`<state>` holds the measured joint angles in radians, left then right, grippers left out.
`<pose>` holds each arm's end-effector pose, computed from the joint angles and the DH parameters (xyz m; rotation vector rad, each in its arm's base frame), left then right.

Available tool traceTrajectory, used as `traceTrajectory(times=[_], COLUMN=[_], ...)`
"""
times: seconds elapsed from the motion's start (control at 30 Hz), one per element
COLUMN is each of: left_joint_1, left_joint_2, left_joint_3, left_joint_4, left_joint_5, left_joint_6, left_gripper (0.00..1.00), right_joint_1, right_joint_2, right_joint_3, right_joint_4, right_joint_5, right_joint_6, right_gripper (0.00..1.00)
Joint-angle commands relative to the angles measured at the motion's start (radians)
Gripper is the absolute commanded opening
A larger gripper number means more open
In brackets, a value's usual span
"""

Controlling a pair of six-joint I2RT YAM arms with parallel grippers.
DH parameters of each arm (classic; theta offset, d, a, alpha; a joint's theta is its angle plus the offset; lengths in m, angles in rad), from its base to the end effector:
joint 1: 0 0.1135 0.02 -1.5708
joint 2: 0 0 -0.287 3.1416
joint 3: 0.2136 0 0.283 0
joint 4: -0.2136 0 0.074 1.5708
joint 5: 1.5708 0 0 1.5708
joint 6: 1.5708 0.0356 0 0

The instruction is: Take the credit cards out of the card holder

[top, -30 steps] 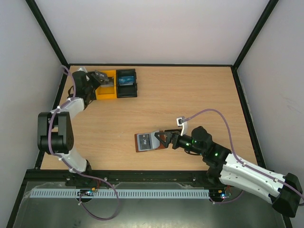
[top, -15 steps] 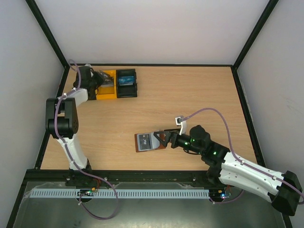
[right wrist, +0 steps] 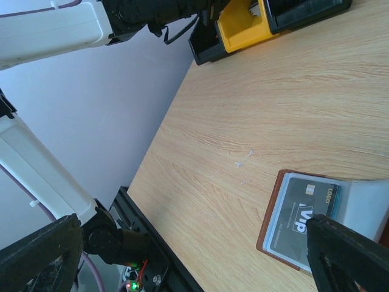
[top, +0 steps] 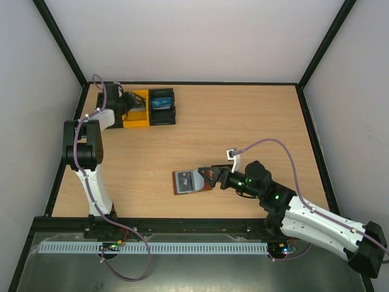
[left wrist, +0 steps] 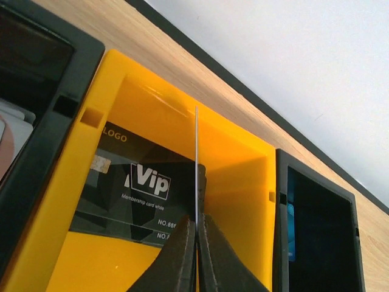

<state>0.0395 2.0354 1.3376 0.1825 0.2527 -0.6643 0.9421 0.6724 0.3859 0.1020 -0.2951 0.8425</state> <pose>0.4934 0.0106 0.1849 -0.5852 2.0508 -0.6381 0.0998 0.1549 0.2518 -0.3481 1.9962 1.4881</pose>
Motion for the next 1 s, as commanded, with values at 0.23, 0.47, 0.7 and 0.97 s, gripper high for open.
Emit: traceTrajectory(times=[0.23,0.47,0.7,0.97], left_joint_1=[-0.006,-0.006,-0.006,-0.003], left_joint_2=[0.065,0.075,0.072,0.057], left_joint_3=[0.092,0.114,0.147,0.172], left_joint_4=[-0.091,-0.122,-0.152,-0.203], left_joint_5=[-0.009,-0.018,-0.029,-0.031], left_joint_6=[0.052,0.062,0.059,0.052], left_gripper=[0.07,0.13,0.18,0.24], right_joint_1=[-0.001,0.000,0.000,-0.001], right_joint_2=[-0.024,-0.035,-0.039,-0.048], right_joint_3=[0.009,0.012,0.015,0.015], right_joint_4=[-0.013,-0.017,-0.034,-0.033], right_joint_5=[0.037,0.046,0.053,0.061], right_joint_6=[0.001,0.004,0.015,0.025], right_gripper=[0.98,0.98,0.98,0.98])
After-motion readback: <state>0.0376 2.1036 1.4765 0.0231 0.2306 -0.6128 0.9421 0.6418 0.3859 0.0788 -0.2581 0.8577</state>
